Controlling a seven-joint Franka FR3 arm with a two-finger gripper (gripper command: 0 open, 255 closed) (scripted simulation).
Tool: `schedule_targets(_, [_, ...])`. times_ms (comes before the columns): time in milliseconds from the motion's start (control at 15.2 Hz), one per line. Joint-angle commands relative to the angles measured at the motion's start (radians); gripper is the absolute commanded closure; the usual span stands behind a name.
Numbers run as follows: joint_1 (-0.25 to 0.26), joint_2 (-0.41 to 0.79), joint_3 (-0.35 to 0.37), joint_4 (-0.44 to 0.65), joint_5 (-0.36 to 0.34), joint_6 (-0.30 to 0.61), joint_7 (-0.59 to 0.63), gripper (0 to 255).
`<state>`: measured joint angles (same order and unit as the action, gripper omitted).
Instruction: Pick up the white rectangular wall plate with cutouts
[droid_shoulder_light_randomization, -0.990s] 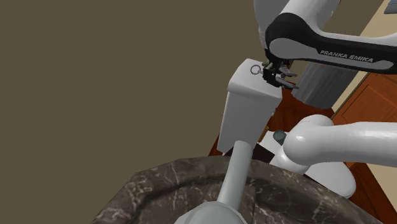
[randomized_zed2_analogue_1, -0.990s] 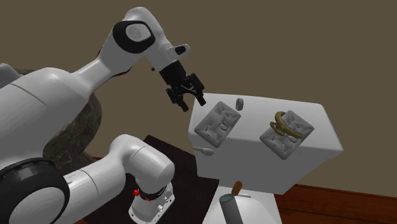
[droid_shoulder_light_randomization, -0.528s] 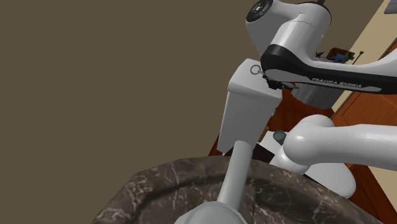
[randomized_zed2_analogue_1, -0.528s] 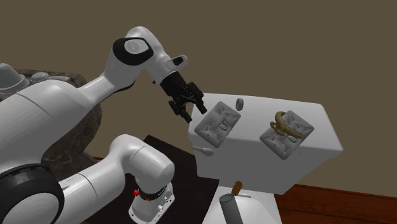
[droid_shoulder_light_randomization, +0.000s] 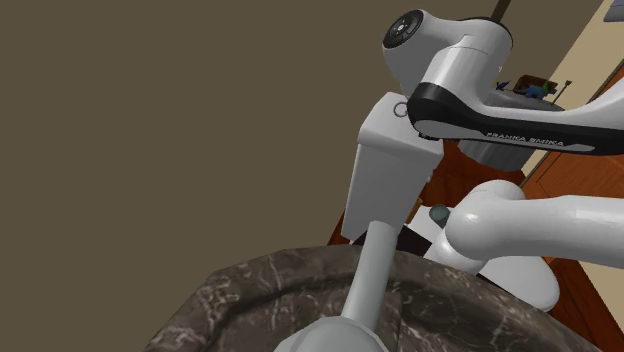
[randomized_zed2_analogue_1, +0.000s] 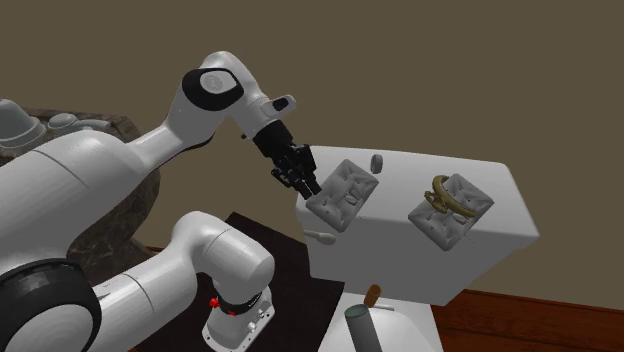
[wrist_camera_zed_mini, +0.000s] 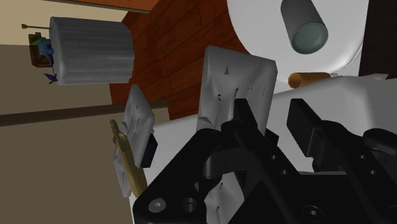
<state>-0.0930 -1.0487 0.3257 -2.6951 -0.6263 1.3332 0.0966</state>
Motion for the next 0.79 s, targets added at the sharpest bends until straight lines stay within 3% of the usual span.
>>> schedule_targets(0, [0.0, 0.0, 0.0, -0.001, 0.0, 0.0, 0.0, 255])
schedule_targets(330, [-0.001, 0.001, 0.0, 0.0, 0.0, 0.001, 0.0, 255])
schedule_targets(726, [-0.015, 0.012, -0.009, 0.078, -0.023, -0.041, -0.051, 255])
